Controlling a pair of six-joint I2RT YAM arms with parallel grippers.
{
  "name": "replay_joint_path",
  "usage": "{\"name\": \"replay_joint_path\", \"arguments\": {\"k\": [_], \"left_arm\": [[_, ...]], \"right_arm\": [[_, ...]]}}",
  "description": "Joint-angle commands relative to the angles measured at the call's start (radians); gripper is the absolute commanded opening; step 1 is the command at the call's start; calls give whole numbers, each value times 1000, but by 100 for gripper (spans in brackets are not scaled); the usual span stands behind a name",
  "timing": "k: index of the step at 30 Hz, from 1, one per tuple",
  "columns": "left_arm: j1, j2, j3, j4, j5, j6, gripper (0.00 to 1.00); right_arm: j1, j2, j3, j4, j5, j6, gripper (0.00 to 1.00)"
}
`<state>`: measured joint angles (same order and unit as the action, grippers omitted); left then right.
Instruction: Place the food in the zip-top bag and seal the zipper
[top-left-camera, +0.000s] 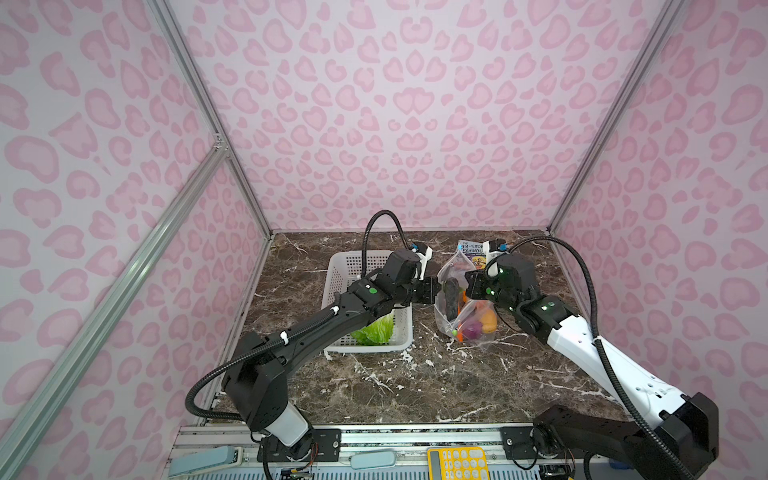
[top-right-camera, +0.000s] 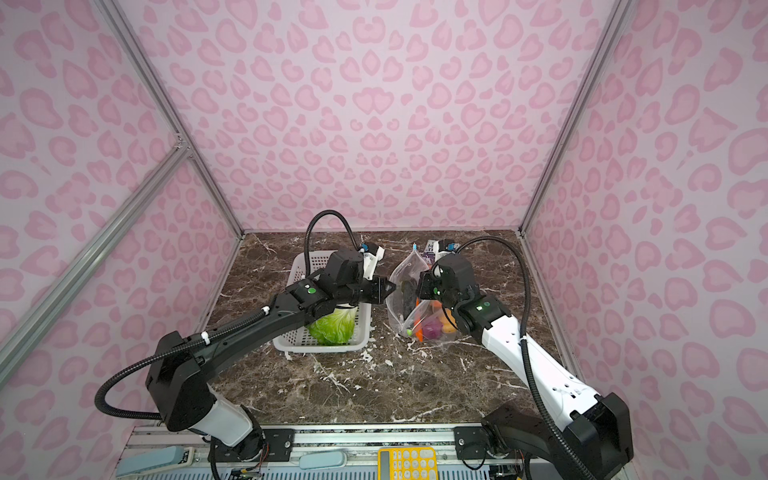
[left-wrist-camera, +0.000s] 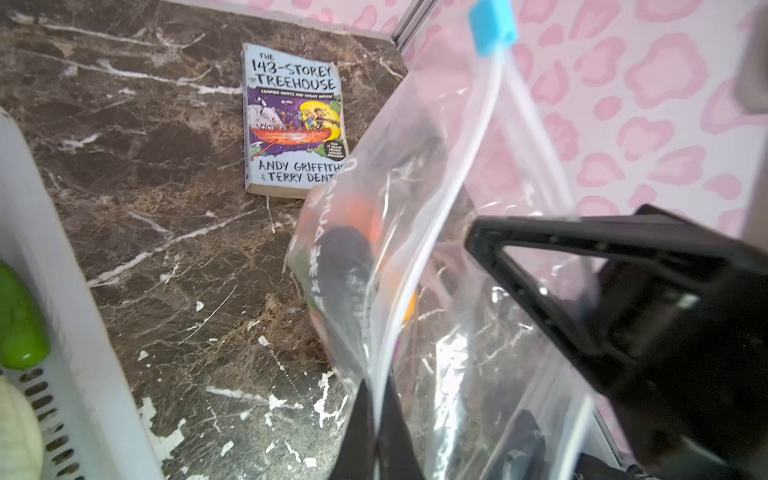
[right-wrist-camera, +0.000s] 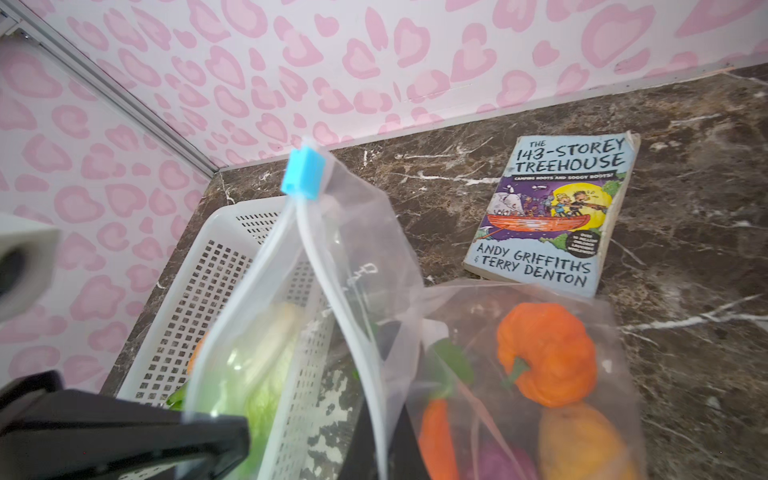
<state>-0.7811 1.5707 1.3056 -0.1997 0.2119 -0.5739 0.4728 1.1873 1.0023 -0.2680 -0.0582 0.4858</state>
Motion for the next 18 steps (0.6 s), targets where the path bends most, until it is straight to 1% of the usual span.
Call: {"name": "replay_joint_path", "arguments": {"k": [1,5,9,14,18], "left_arm": [[3,-47,12,77,3,19,4],[2,-95,28,105,14,23,4],[-3,-107,34,132,65,23,4],[-32,-49,83,120,95,48,3],[-30,11,98,86,117,22,3]], "right_arm": [[-18,-21,-7,-34,14,-19,0],[-66,-65,-22,-39,-16,-18,0],[-118,-107,-49,-11,-73,5,0],[-134,-111,-63,19,-119,23,0],[-134,-98,-57,10,-130,26,0]]}}
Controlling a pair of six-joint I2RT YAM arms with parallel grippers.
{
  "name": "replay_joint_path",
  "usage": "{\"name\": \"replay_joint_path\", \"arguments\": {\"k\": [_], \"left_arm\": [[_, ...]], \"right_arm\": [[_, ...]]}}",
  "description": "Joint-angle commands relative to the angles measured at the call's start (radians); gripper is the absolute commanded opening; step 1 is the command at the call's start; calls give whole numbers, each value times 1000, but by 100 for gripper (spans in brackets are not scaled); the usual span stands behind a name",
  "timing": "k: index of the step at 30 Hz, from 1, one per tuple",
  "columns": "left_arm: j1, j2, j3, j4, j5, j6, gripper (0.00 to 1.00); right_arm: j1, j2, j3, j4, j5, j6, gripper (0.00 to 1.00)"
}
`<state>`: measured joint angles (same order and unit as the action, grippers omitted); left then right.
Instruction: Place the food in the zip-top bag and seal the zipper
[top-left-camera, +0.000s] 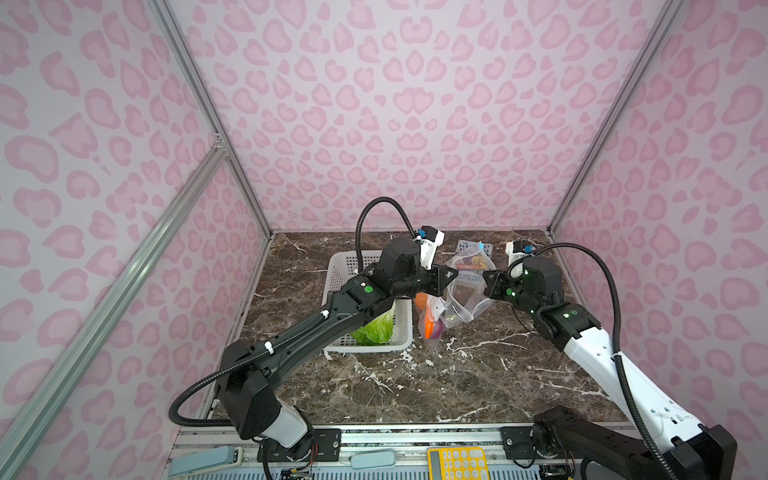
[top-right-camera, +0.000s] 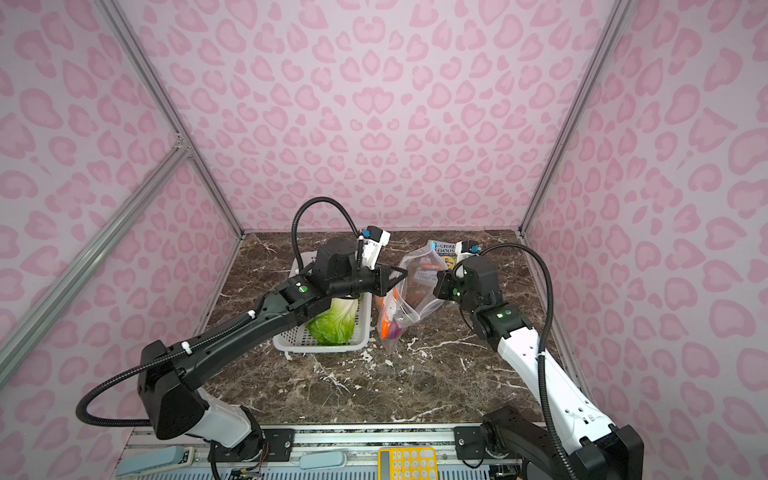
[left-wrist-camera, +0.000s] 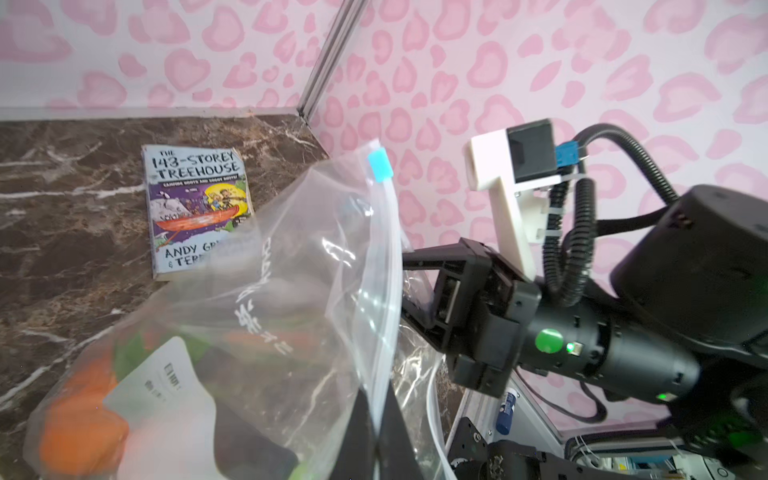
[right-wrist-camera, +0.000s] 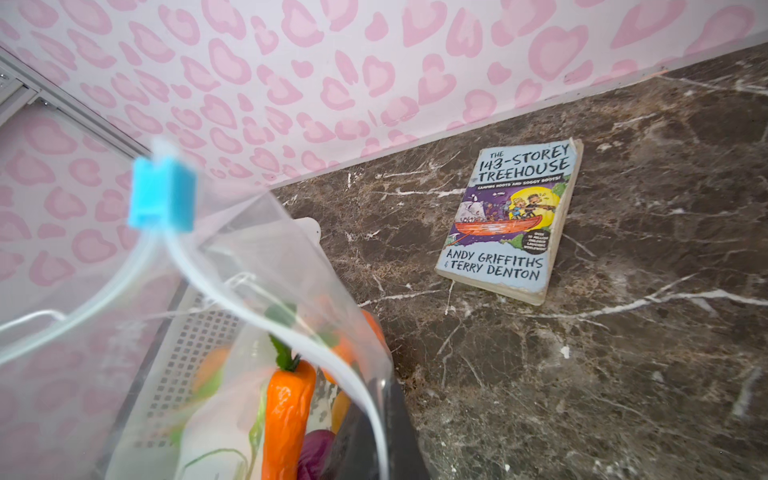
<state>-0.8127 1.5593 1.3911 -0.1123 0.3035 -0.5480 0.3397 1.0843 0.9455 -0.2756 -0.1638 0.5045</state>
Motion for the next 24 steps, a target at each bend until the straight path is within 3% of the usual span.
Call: {"name": "replay_joint_path", "arguments": {"k": [1,13,24], "left_arm": [[0,25,10,3,30,-9,3],[6,1,5,15,17,-13,3],[30,21,-86,20,0,-65,4]], "right_arm": [[0,3,-1,17,-22,6,0],[-15,-59,91,-17,33,-53,0],[9,23,46,24,-46,-30,0]]}}
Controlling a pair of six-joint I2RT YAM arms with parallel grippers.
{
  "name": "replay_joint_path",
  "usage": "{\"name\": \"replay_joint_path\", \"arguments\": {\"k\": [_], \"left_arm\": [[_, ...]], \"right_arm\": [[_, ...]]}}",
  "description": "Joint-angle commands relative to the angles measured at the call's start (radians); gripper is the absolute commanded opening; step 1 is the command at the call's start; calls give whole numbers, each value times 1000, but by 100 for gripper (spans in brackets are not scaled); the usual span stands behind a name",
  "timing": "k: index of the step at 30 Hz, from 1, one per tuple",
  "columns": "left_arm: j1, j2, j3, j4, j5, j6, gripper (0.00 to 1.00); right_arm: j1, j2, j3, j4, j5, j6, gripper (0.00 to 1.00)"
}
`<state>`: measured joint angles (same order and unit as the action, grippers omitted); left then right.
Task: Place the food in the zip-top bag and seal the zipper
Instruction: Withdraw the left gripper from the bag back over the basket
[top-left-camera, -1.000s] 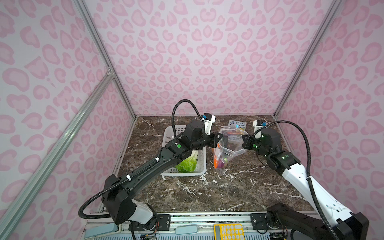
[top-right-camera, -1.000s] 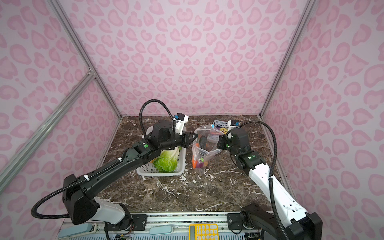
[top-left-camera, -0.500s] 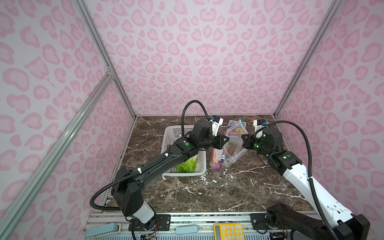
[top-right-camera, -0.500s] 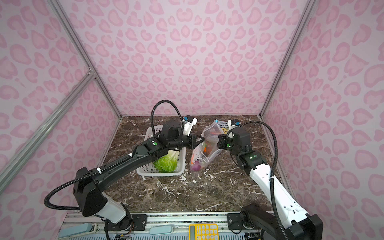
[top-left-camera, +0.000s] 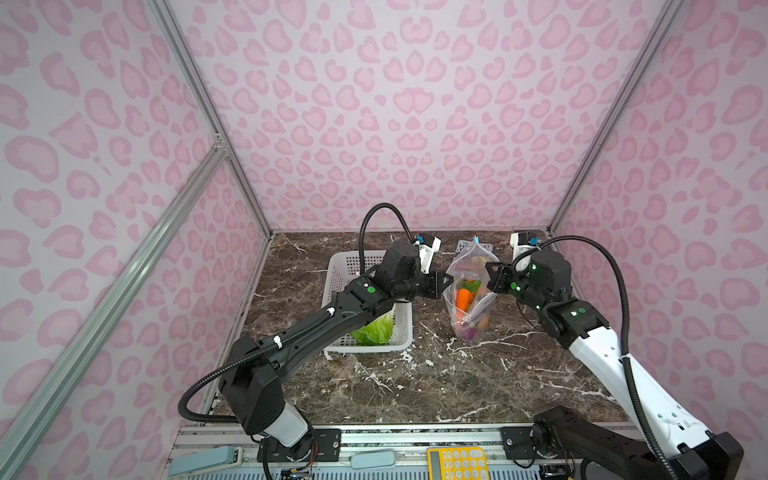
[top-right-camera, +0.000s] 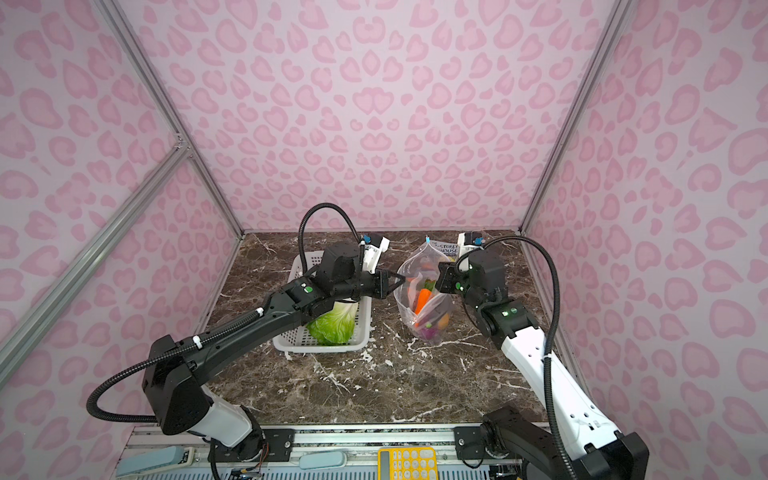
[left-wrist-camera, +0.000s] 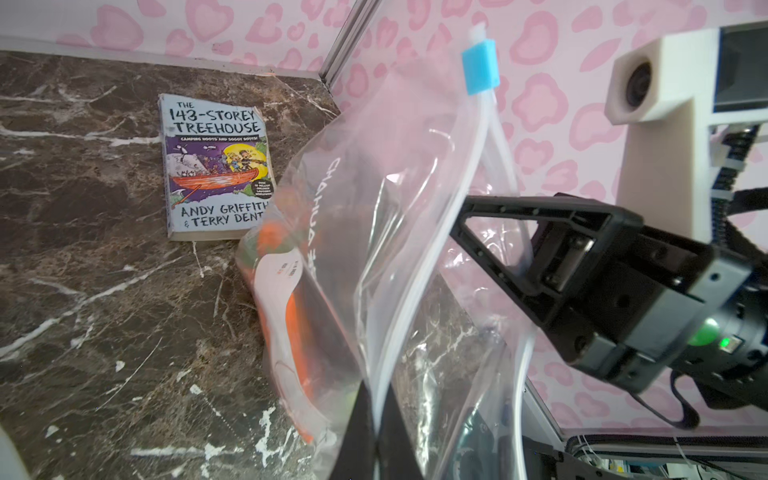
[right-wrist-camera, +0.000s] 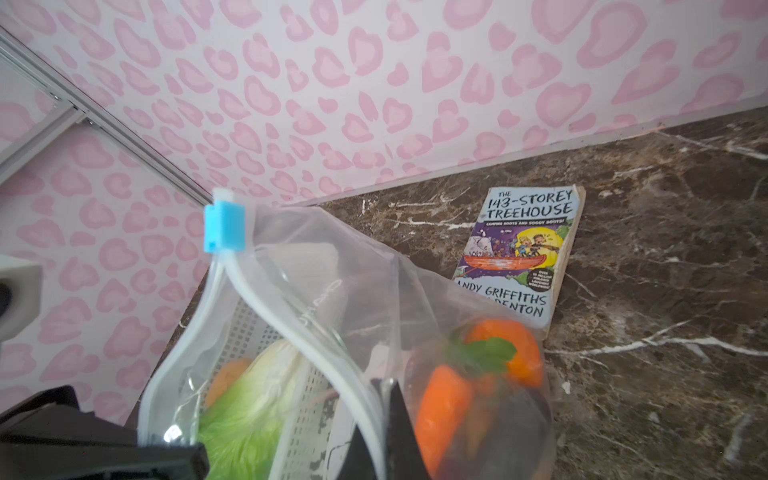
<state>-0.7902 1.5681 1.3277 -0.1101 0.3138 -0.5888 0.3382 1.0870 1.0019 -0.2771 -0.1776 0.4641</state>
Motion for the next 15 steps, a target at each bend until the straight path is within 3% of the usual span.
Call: {"name": "replay_joint_path", "arguments": {"k": [1,6,8,12,15], "left_arm": [[13,15,-35,16,-14,-33,5],[44,0,-78,12,-18,-59,15],[60,-21,-84,2,-35,-53,27],[96,-70,-87,-41,-89,-15,59],[147,-101,-85,-92,-130,31,68]], "right_arm": [[19,33,-15,27,-31,14,0],[49,80,-12,39,-36,24,0],[54,89,-4,43,-36,24,0],[55,99,10,49,-36,23,0],[56,105,16,51,-37,24,0]]}}
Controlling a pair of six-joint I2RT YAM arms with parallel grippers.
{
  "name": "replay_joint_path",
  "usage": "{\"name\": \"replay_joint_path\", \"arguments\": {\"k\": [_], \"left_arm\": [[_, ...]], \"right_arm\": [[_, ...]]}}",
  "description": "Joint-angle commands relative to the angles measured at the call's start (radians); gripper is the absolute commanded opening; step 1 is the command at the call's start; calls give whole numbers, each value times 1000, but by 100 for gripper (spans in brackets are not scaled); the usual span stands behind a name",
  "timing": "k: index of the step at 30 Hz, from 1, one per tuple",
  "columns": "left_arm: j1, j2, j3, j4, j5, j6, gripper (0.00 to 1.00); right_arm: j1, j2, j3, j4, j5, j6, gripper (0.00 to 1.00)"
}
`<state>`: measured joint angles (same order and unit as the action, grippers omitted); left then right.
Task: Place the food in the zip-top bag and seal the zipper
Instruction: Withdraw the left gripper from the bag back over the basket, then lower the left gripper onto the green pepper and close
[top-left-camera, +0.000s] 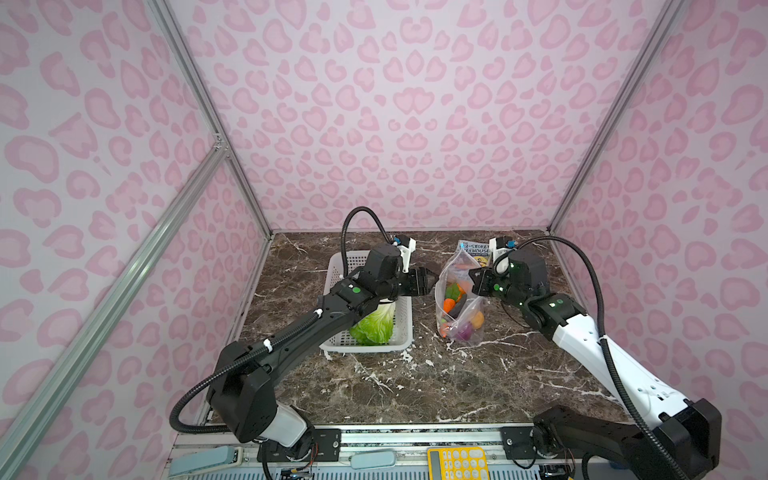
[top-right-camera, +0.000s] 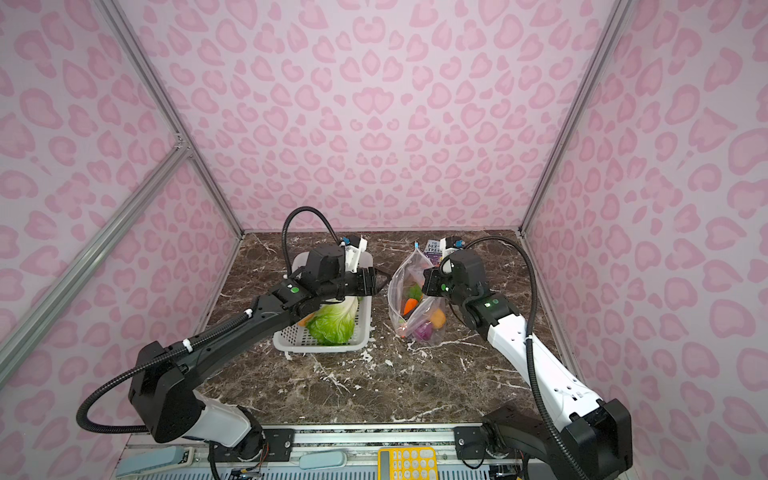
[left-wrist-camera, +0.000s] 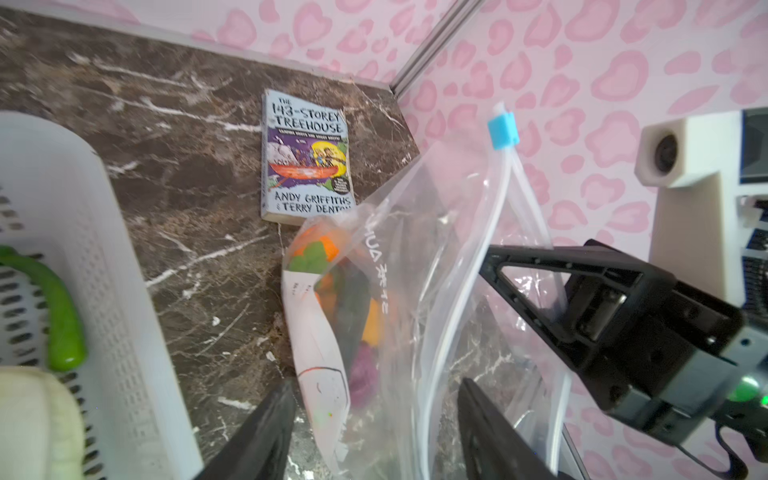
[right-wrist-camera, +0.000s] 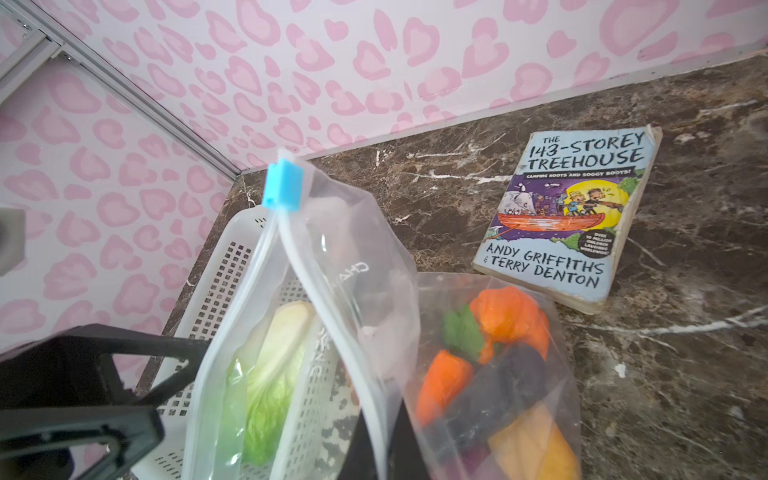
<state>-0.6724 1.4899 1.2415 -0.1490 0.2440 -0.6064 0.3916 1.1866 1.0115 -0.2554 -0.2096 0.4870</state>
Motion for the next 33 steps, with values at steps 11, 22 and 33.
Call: {"name": "replay_joint_path", "arguments": {"k": [11,22,33], "left_arm": [[200,80,31,-64,-27,72,53],[212,380,191,-103,64,26,38],[212,515,253,-199,-101,63,39]], "right_arm": [[3,13,10,32,-7,4,0],[2,2,-11,31,13,0,0],[1,-13,-29,36,21,-1,0]]}}
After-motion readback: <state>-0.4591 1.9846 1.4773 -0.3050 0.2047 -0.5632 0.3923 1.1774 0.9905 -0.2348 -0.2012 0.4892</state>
